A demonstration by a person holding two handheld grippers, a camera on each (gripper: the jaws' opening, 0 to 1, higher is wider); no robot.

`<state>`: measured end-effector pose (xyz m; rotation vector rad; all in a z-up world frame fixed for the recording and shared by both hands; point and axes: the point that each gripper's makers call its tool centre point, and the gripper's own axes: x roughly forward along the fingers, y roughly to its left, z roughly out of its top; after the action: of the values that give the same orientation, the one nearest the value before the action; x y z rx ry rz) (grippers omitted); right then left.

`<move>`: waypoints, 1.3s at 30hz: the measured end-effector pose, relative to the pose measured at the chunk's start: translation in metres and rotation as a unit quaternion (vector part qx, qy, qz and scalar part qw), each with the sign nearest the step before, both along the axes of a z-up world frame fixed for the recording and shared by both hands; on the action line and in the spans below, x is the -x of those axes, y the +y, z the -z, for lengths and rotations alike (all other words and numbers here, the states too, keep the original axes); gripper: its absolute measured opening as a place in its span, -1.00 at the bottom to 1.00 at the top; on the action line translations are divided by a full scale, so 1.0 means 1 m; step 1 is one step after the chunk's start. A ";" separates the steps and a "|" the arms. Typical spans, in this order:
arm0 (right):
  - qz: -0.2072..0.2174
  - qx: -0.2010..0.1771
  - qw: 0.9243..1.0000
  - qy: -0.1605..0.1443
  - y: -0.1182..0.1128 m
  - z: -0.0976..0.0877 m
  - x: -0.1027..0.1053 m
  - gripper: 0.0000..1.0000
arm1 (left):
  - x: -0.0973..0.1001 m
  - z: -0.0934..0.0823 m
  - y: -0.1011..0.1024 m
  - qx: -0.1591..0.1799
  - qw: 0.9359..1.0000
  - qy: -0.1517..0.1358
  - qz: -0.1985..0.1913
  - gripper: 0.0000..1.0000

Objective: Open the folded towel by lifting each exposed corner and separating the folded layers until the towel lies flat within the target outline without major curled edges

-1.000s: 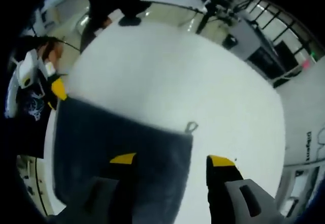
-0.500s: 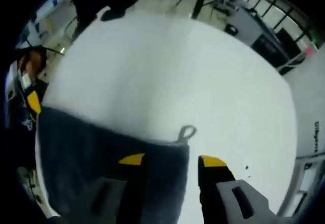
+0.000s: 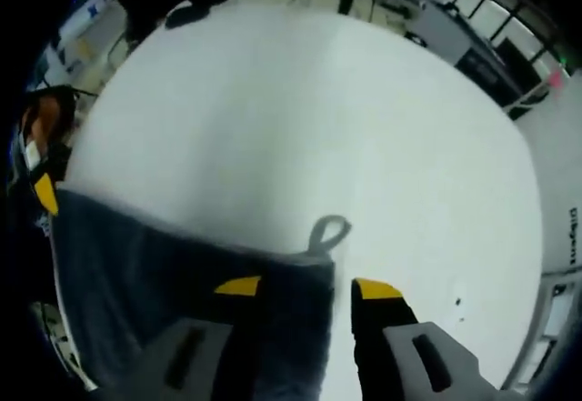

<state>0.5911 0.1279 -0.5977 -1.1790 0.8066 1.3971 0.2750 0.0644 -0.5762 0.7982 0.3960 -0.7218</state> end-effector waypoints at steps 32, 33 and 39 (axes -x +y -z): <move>0.023 -0.001 0.999 0.045 0.000 0.012 0.002 -0.55 | 0.017 0.013 -0.014 0.026 0.998 0.056 0.026 -0.48; 0.030 -0.002 0.998 0.047 0.000 0.012 0.001 -0.55 | 0.019 0.013 -0.015 0.027 0.998 0.057 0.027 -0.50; 0.036 -0.009 0.998 0.057 -0.003 0.013 0.005 -0.57 | 0.022 0.015 -0.019 0.029 0.997 0.063 0.035 -0.70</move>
<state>0.5863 0.1251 -0.6110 -1.0537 0.9068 1.4194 0.2529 0.0455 -0.5910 0.7175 0.4600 -0.8490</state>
